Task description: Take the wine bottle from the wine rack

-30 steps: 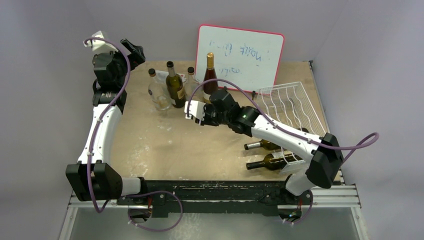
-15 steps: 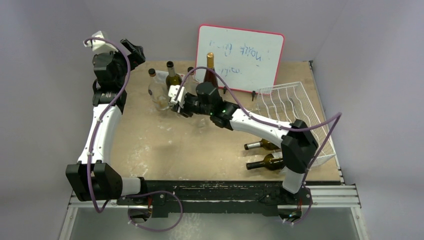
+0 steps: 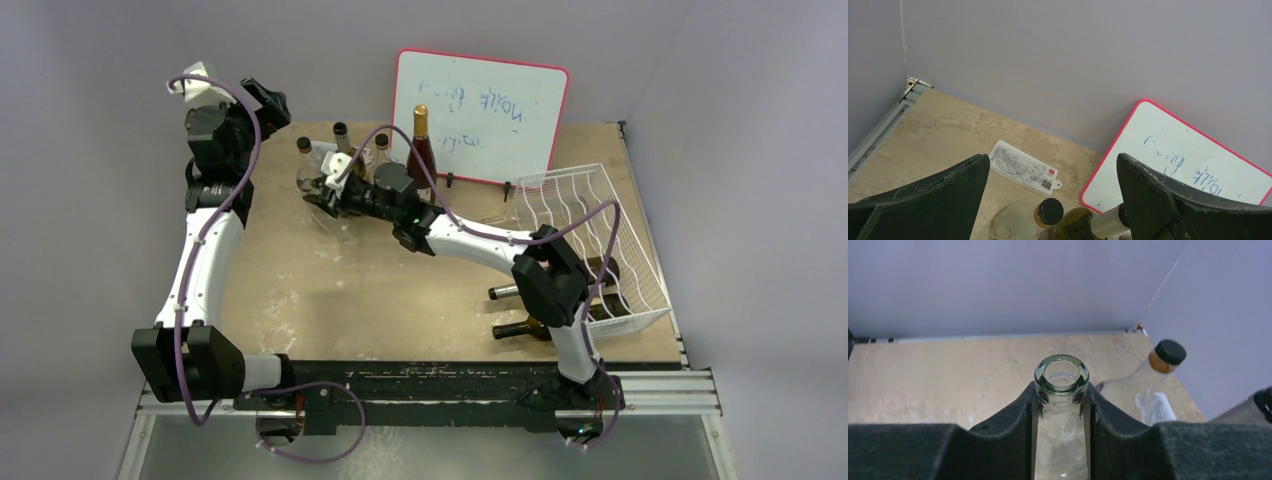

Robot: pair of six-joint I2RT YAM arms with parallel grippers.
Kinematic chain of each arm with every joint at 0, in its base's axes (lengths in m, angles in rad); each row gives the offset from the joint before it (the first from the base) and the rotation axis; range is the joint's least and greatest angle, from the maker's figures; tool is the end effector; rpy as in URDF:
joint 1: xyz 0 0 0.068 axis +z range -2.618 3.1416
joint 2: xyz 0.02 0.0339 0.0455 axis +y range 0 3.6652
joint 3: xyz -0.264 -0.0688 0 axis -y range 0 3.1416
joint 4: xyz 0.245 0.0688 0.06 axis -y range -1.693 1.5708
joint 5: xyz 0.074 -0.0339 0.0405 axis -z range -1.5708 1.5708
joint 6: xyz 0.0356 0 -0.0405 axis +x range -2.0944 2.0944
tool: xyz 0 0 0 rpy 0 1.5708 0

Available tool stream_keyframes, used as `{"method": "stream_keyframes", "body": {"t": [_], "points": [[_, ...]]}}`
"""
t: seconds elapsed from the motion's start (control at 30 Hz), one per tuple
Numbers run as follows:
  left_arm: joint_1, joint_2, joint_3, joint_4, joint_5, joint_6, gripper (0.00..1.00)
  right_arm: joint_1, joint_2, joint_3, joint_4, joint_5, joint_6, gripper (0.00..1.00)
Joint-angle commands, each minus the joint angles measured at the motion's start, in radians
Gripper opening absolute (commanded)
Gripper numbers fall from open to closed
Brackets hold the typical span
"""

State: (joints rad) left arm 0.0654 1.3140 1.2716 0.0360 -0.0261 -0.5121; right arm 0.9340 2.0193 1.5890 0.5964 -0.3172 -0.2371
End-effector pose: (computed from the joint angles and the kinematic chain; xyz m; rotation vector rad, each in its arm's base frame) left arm 0.3091 0.0212 0.4177 -0.4715 1.5151 -0.3290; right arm 0.2816 0.3994 0.3215 -1.0196 1.0466 0.7951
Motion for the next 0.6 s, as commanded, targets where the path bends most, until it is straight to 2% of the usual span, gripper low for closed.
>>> {"method": "stream_keyframes", "body": {"t": [0.0, 0.3, 0.57], "points": [[0.01, -0.019, 0.039, 0.046, 0.002, 0.006, 0.98, 0.023, 0.014, 0.114, 0.278, 0.033, 0.043, 0.0], [0.011, -0.02, 0.04, 0.044, -0.001, 0.01, 0.98, 0.036, 0.133, 0.238, 0.347, 0.068, 0.061, 0.0], [0.014, -0.025, 0.042, 0.028, -0.034, 0.041, 0.98, 0.036, 0.164, 0.233, 0.4, 0.069, 0.102, 0.0]]}}
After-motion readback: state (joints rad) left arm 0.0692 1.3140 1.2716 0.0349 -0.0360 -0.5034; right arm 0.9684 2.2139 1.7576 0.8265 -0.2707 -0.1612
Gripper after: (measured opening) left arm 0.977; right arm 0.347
